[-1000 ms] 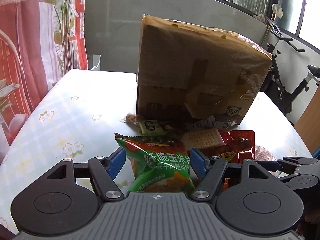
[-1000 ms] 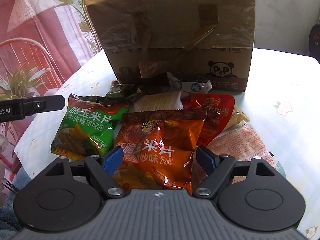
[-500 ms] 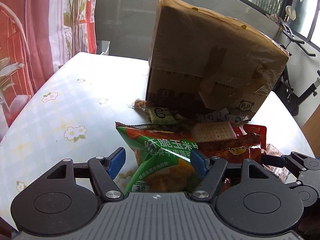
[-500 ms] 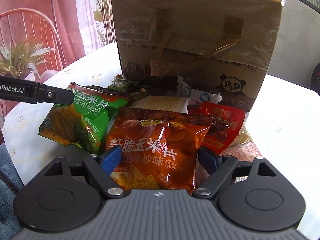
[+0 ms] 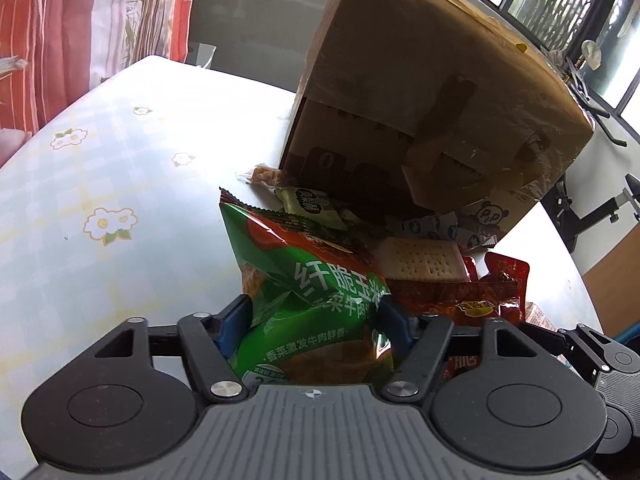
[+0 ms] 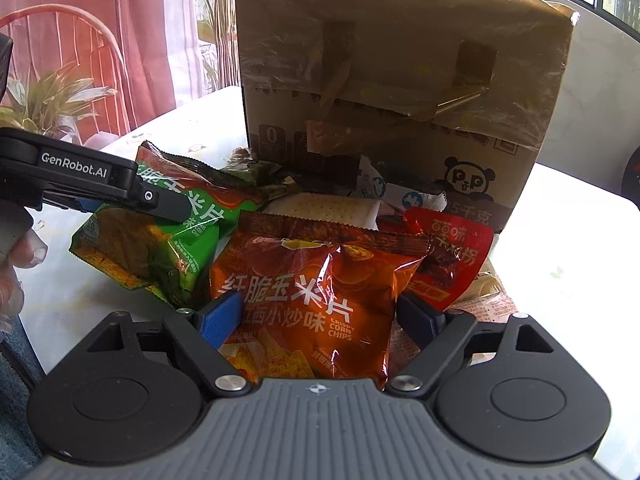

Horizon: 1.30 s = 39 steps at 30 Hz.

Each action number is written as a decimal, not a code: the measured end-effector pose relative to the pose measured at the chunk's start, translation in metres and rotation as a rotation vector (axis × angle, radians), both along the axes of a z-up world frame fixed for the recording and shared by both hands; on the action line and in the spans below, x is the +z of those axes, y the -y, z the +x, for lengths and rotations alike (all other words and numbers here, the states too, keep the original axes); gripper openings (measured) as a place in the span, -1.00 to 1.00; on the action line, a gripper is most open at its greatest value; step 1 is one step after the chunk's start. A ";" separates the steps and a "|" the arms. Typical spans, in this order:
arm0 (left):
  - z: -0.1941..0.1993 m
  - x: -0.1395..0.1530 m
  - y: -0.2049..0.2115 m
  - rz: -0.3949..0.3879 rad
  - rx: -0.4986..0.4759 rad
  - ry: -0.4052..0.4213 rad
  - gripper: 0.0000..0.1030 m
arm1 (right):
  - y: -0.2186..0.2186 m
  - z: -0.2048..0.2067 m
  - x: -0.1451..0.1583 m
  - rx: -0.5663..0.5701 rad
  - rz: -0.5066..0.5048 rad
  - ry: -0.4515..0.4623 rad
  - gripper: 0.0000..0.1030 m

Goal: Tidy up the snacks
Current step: 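Grasp the green corn-chip bag with the left tool while the right tool grasps the orange corn-chip bag, then lift both corn-chip bags up and carry them over the box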

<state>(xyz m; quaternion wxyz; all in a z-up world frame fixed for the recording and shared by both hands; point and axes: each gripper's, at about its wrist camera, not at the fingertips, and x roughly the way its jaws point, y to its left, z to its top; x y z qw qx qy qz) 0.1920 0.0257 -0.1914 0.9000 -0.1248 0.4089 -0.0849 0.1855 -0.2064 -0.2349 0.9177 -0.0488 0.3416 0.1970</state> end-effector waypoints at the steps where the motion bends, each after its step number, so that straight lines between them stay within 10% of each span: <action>1: -0.002 0.002 0.002 0.014 -0.004 0.009 0.22 | 0.001 0.000 0.000 0.000 0.001 0.000 0.68; 12: -0.024 0.035 0.006 0.072 -0.008 0.169 -0.18 | 0.003 -0.002 0.004 0.004 0.017 -0.009 0.51; 19: -0.016 0.021 0.002 0.049 -0.001 0.068 -0.20 | 0.001 -0.004 0.005 0.009 0.022 -0.013 0.51; 29: -0.010 0.004 0.001 0.027 0.015 0.009 0.42 | 0.005 -0.008 0.015 0.026 0.072 -0.040 0.49; 39: -0.011 0.000 0.000 0.032 -0.005 -0.001 0.29 | 0.014 0.002 -0.002 -0.032 0.156 -0.175 0.50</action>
